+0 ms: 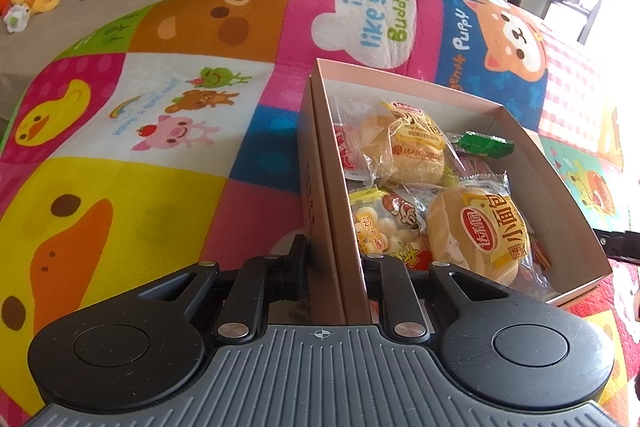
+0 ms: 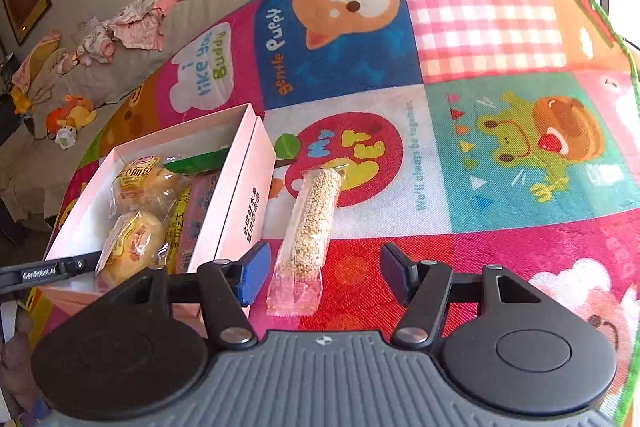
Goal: Organize objects
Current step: 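Drop the snack bag into the pink box, then grasp the sesame stick bar with the right tool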
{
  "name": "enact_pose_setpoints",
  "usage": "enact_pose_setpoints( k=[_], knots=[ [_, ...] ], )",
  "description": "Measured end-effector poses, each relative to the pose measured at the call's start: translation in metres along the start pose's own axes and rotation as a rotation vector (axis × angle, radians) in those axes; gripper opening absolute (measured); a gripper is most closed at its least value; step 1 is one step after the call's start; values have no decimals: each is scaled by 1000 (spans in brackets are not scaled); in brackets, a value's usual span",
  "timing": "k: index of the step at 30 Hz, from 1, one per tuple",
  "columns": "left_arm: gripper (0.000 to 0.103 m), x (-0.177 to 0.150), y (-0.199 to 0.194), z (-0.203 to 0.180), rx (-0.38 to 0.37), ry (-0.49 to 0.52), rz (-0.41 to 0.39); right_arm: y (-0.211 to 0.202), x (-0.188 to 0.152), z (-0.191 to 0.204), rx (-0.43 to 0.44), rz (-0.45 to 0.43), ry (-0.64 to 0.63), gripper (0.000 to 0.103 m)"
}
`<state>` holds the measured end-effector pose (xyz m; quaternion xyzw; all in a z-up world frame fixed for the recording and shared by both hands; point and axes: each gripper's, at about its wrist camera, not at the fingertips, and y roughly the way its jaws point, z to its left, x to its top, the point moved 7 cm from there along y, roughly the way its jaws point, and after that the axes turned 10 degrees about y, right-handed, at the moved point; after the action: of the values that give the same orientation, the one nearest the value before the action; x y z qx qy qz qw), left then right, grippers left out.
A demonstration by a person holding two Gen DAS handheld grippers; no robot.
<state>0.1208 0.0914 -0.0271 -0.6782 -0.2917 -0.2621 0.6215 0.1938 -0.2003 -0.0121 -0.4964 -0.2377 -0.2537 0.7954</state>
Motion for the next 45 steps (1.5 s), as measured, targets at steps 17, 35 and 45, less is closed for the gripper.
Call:
enact_pose_setpoints(
  k=[17, 35, 45],
  knots=[
    [17, 3, 5, -3, 27, 24, 11, -35, -45, -20, -71, 0, -61, 35],
    [18, 5, 11, -12, 5, 30, 16, -81, -98, -14, -61, 32, -198, 54],
    [18, 5, 11, -12, 5, 30, 16, -68, -65, -6, -123, -82, -273, 70]
  ],
)
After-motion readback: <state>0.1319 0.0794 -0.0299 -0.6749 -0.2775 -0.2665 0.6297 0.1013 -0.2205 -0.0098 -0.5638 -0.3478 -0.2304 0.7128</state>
